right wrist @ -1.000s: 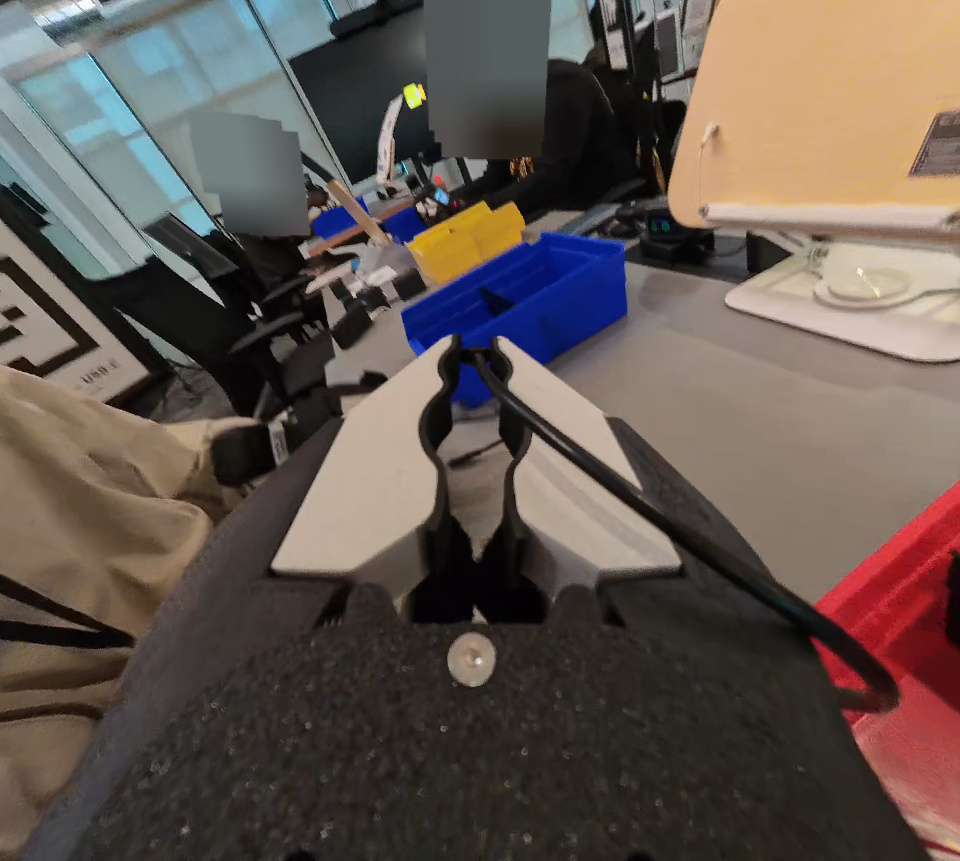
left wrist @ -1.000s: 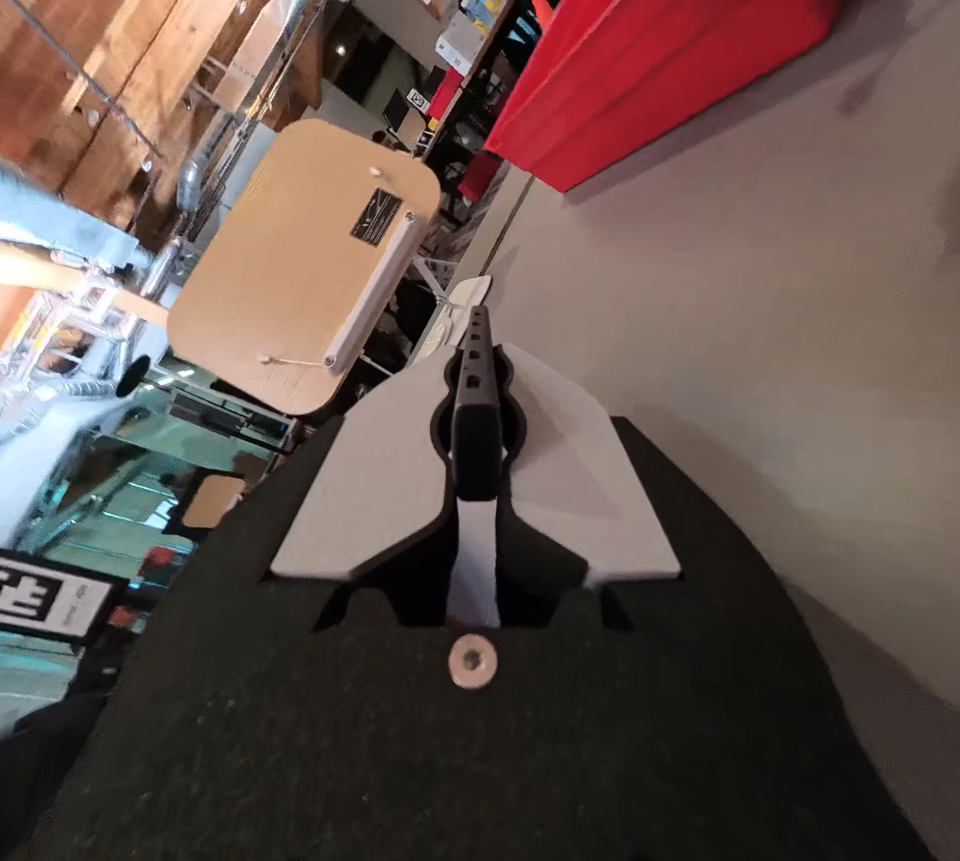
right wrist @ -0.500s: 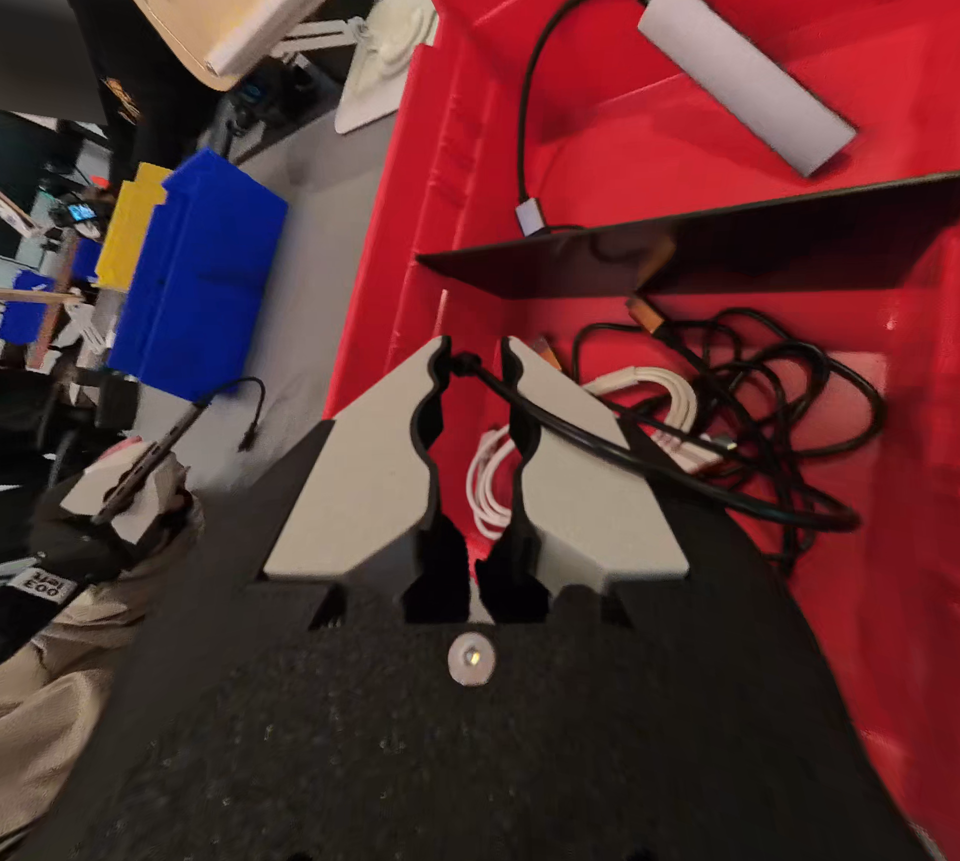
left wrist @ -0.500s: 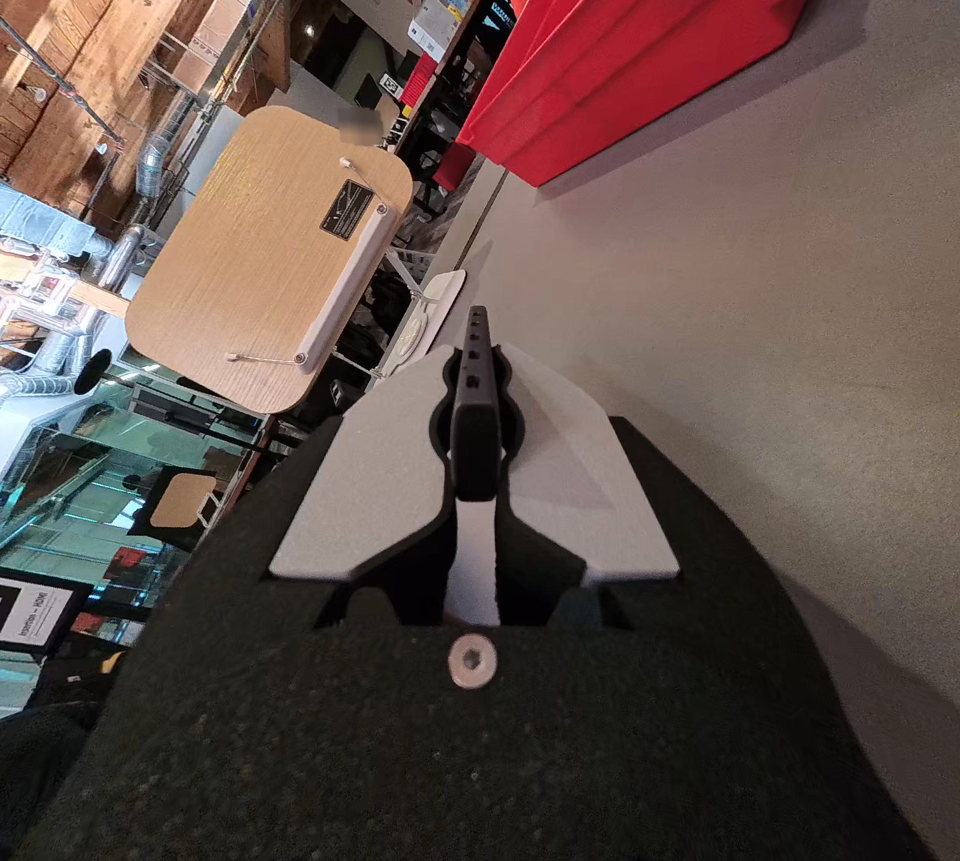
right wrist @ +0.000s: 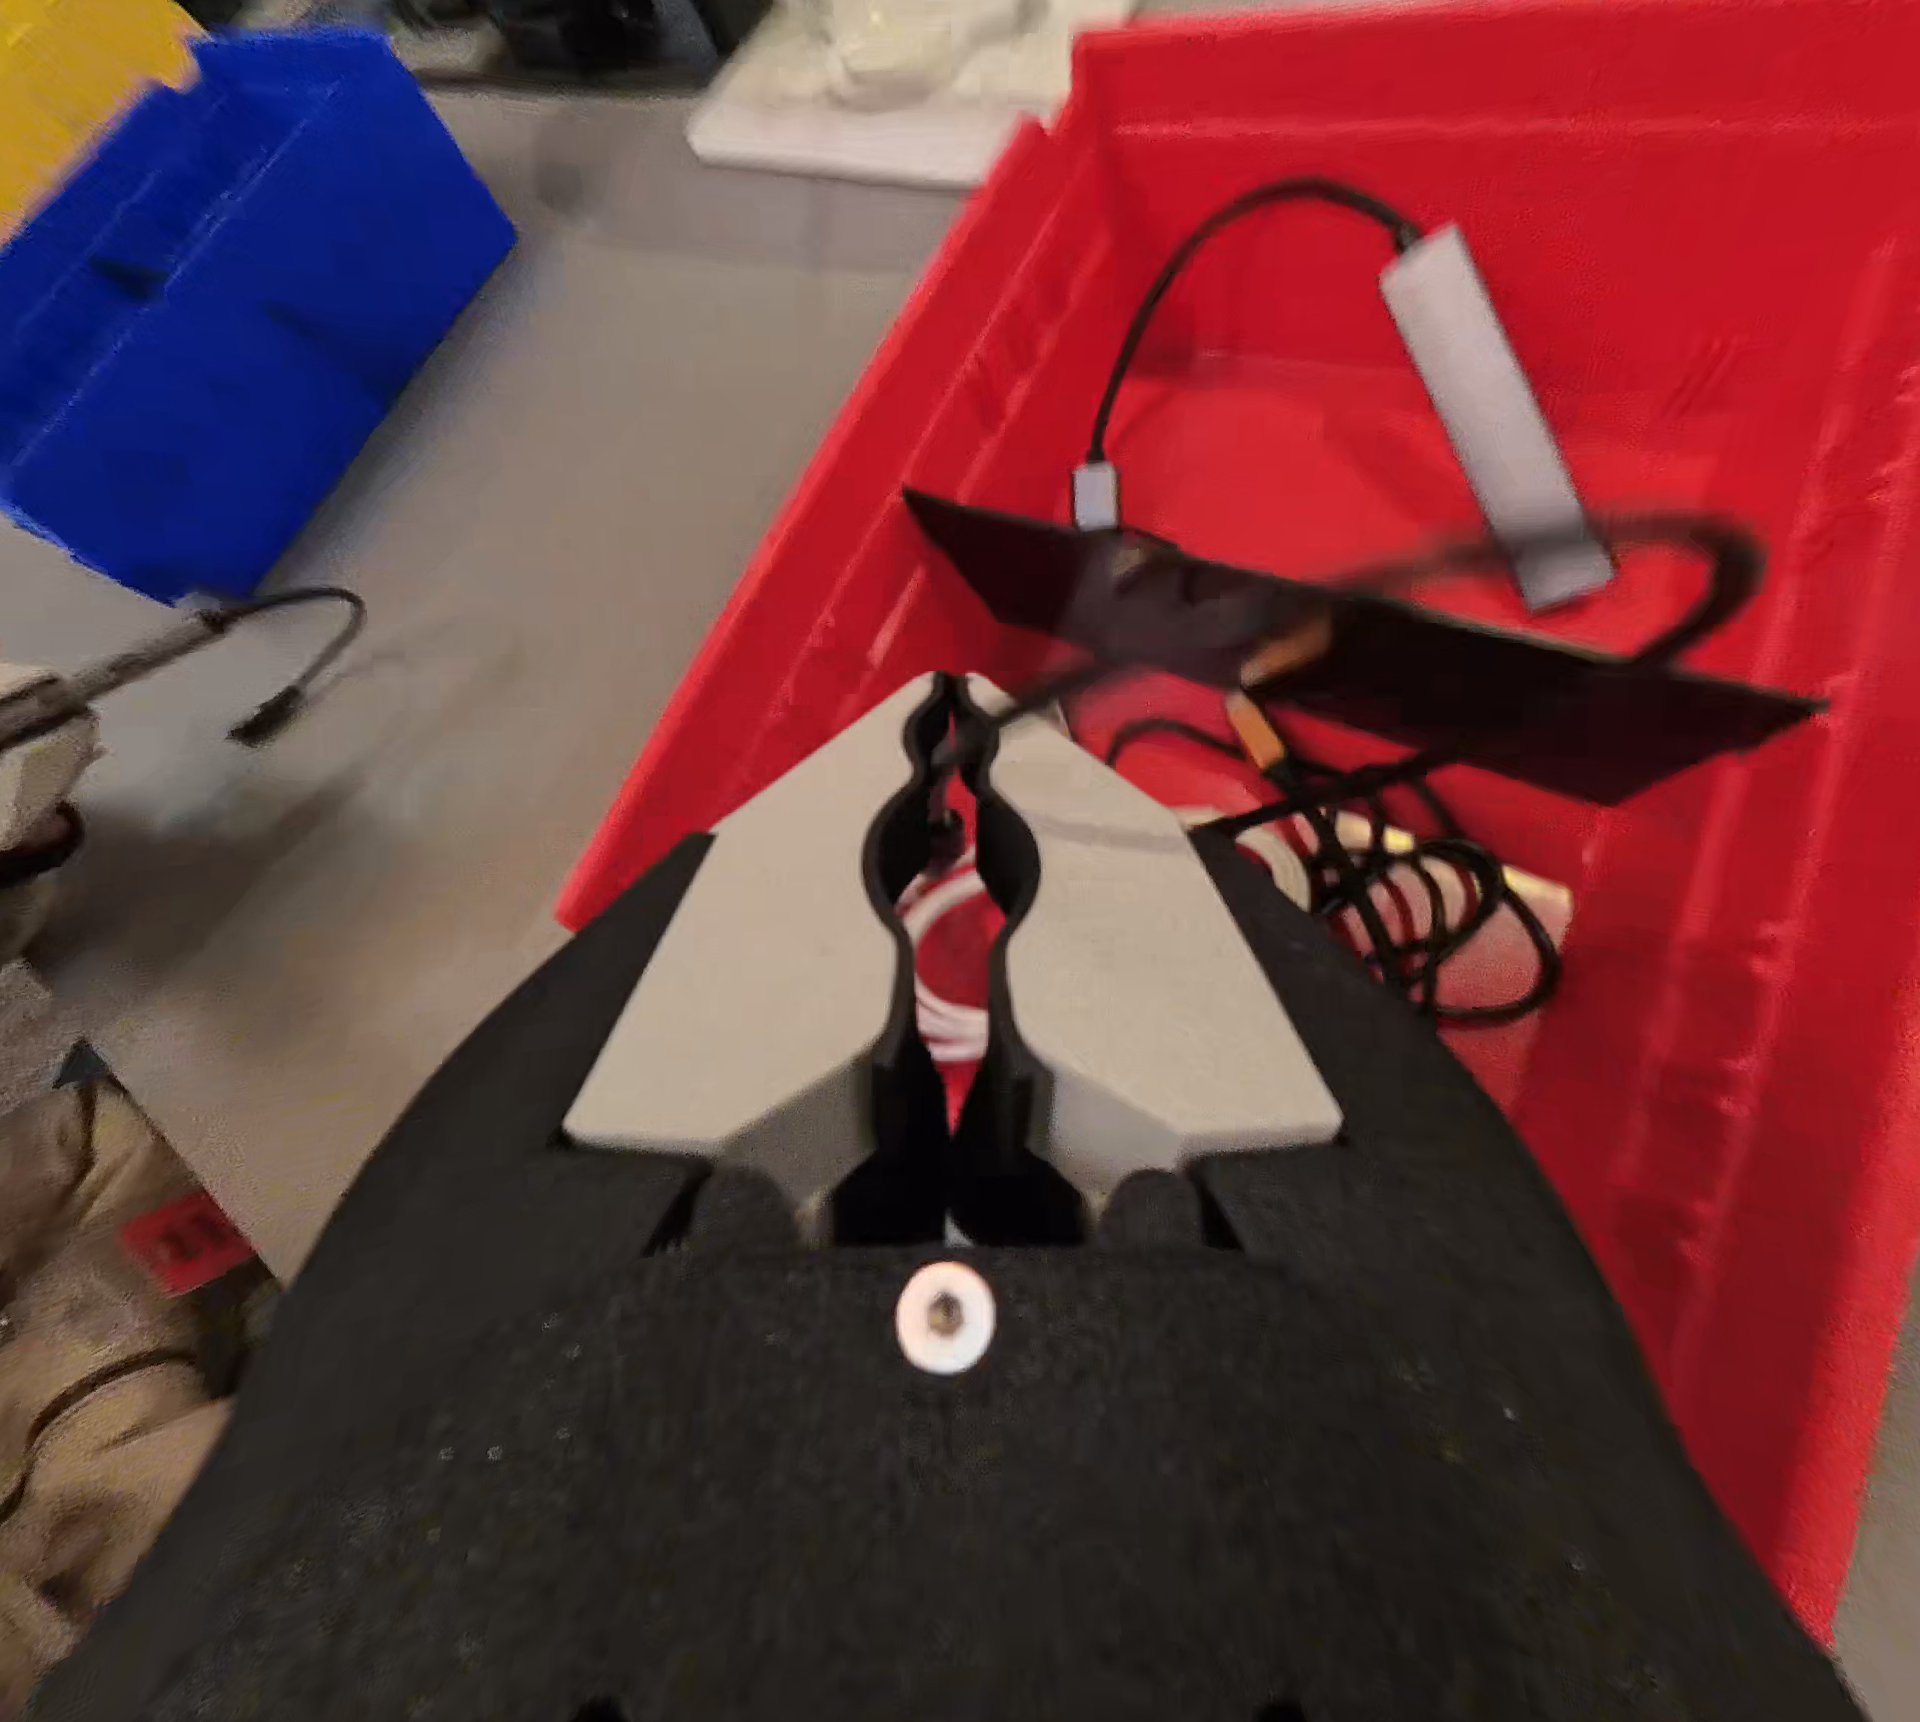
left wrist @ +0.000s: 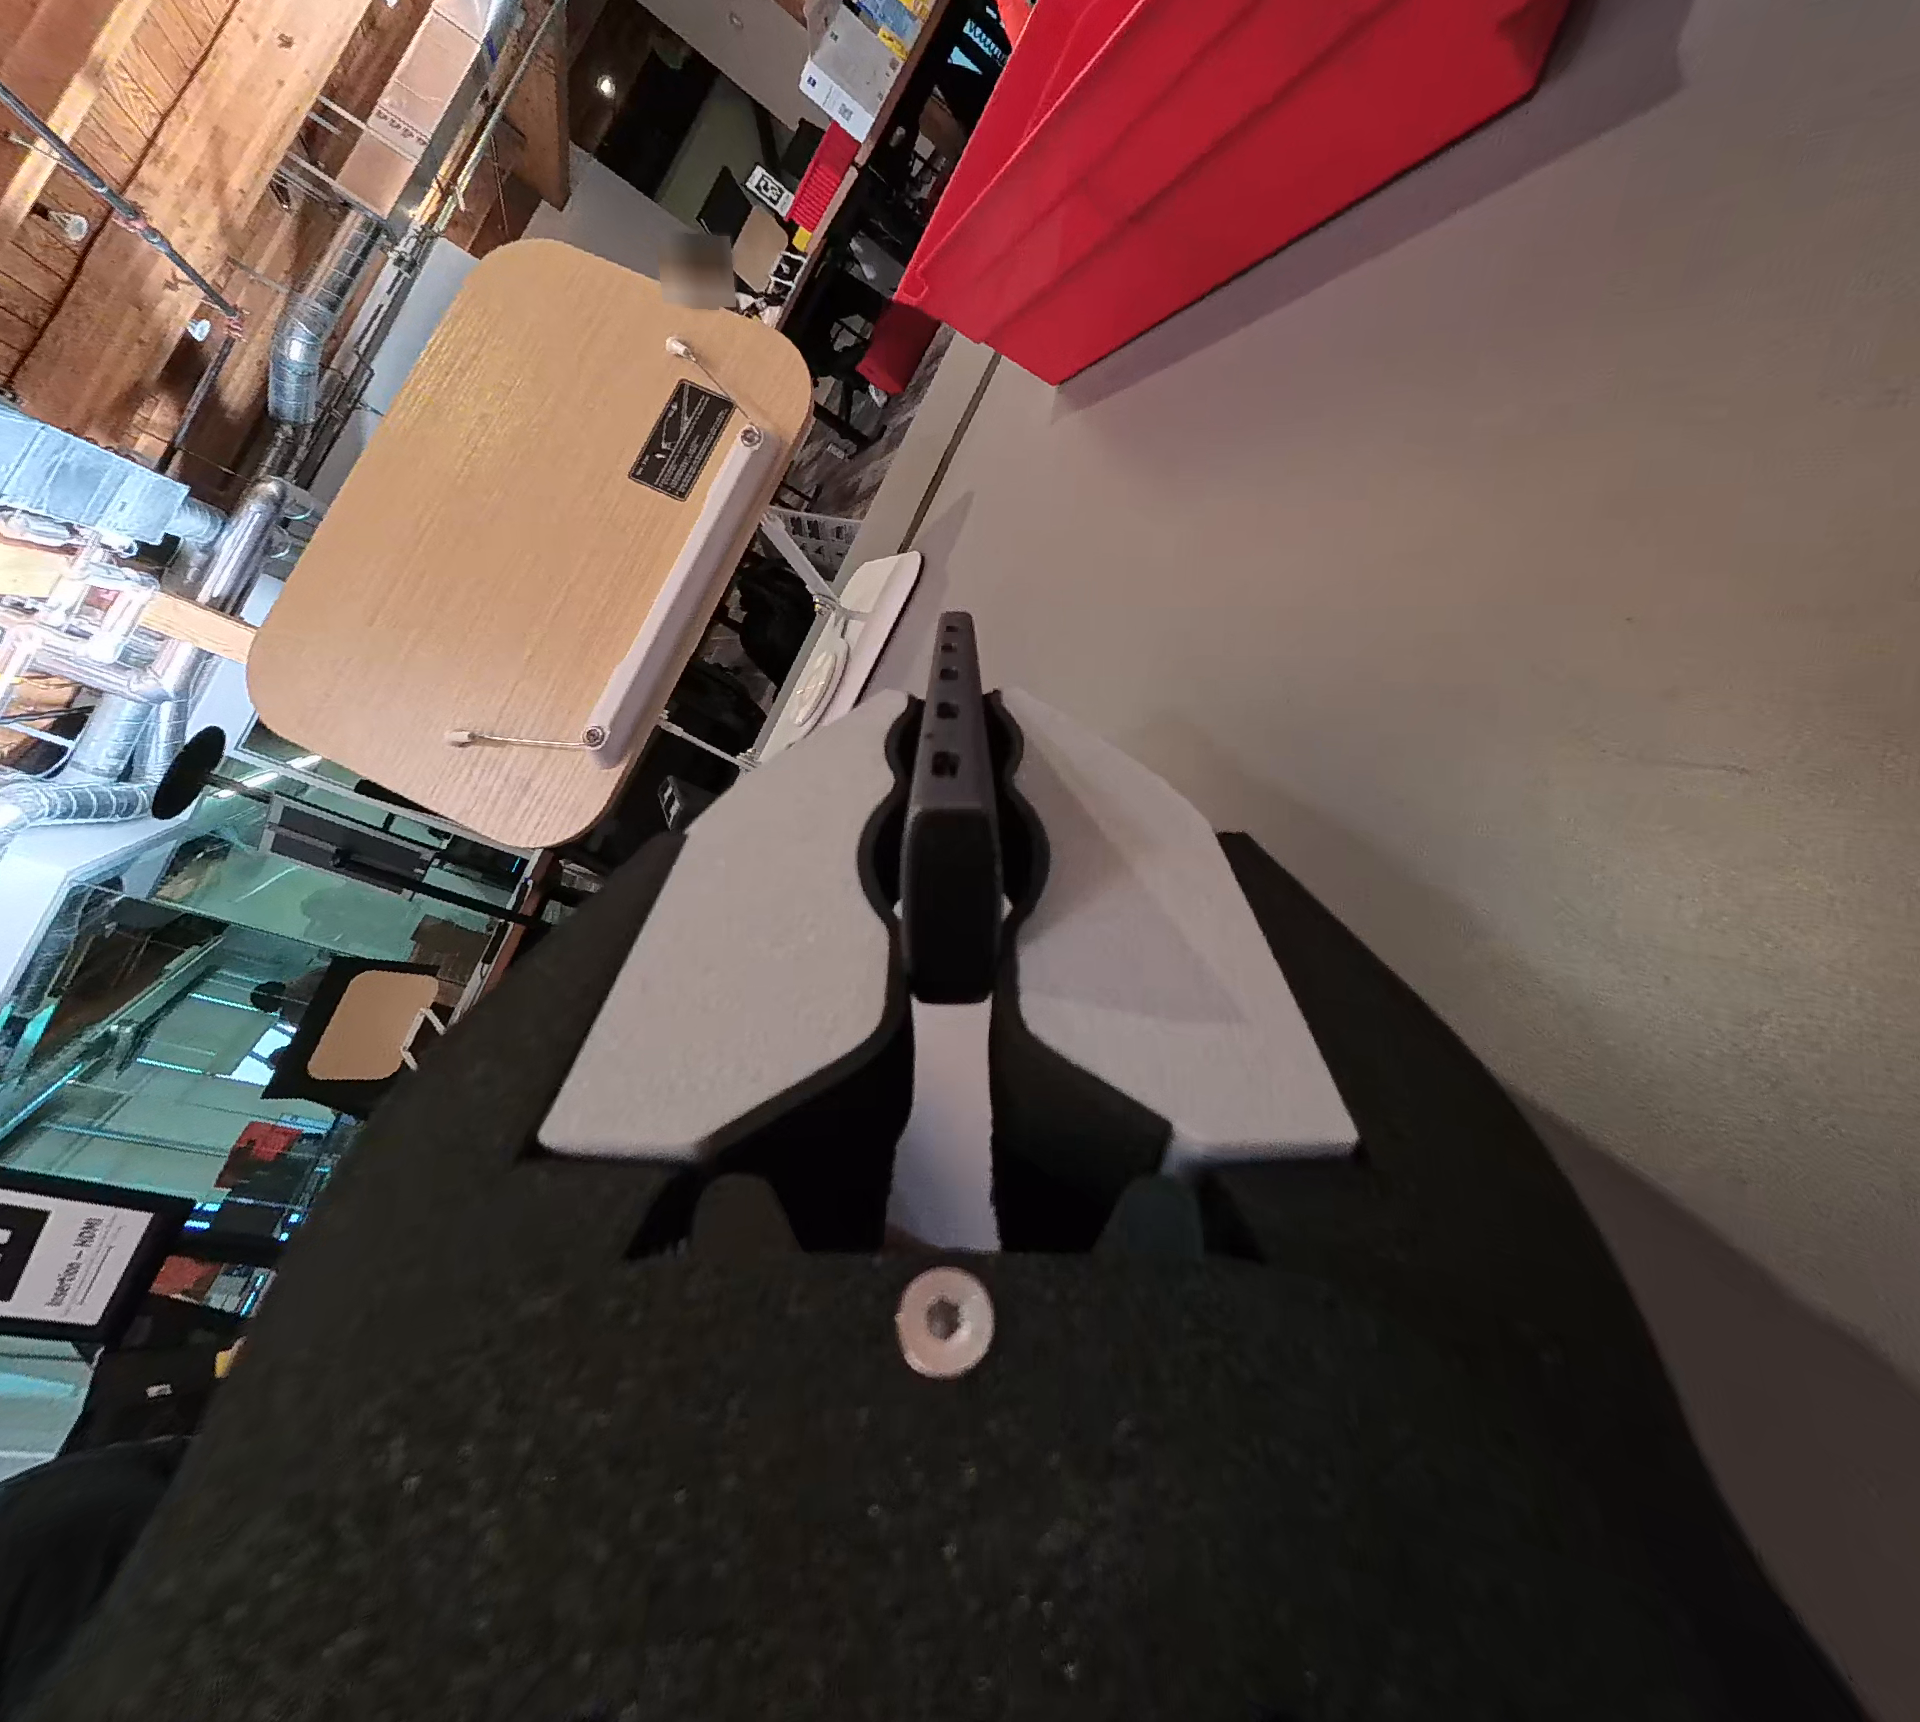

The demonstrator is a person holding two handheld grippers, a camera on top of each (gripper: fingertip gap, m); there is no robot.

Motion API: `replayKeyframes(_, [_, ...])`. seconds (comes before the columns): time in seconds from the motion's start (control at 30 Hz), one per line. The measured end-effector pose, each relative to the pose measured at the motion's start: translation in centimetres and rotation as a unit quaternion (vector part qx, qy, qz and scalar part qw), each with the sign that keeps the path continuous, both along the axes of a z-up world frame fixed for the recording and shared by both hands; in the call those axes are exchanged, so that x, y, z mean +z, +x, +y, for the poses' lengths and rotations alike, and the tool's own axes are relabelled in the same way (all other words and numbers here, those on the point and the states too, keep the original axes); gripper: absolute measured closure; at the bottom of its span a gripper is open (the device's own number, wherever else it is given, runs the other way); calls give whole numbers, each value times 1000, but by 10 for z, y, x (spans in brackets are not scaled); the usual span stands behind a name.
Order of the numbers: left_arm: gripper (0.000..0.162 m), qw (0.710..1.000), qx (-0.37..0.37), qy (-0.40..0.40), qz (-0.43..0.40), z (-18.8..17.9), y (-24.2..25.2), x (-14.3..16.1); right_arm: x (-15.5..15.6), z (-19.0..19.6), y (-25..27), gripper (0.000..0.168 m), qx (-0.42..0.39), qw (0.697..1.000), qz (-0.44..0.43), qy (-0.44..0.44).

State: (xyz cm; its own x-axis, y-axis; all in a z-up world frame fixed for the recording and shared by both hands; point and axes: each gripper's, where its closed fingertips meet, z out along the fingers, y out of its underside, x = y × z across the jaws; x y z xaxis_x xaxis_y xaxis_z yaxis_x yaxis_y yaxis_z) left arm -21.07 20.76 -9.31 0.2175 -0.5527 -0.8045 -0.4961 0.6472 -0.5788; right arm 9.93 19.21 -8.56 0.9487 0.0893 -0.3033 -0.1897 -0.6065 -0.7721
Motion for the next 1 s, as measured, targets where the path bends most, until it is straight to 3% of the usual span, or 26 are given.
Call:
replayKeyframes(0.1, [152, 1000, -3, 6, 4, -2, 0, 0, -49, -18, 10, 166, -24, 991, 42, -128])
replayKeyframes(0.17, [152, 1000, -4, 9, 4, -3, 1, 1, -64, -26, 14, 162, -45, 982, 92, -160])
replayKeyframes(0.23, [152, 1000, -5, 8, 4, -3, 1, 0, -70, -35, 25, 163, -60, 979, 71, -181])
replayKeyframes(0.33, [151, 1000, -5, 10, 7, -3, 1, -1, -65, -46, 45, 167, -70, 977, -12, -199])
replayKeyframes(0.4, [152, 1000, -6, 8, 7, -3, 2, -1, -49, -48, 62, 168, -69, 971, -139, -183])
replayKeyframes(0.5, [152, 1000, -7, 7, 8, -3, 2, -2, -29, -46, 62, 168, -9, 930, -327, -165])
replayKeyframes(0.57, [152, 1000, -8, 8, 10, -4, 3, -3, -27, -40, 54, 168, 15, 905, -396, -155])
replayKeyframes(0.67, [152, 1000, -9, 10, 12, -5, 3, -4, -57, -34, 20, 168, 81, 919, -340, -182])
replayKeyframes(0.77, [152, 1000, -7, 16, 12, -5, 2, -1, -75, -38, 21, 168, 75, 912, -337, -221])
replayKeyframes(0.87, [152, 1000, -6, 13, 10, -4, 2, -1, -65, -36, 31, 161, 35, 917, -347, -192])
replayKeyframes(0.93, [152, 1000, -6, 10, 10, -3, 3, -2, -61, -33, 24, 138, 34, 934, -309, -175])
replayKeyframes(1.0, [152, 1000, -7, 8, 13, -4, 4, -4, -55, -23, 12, 138, 26, 960, -241, -138])
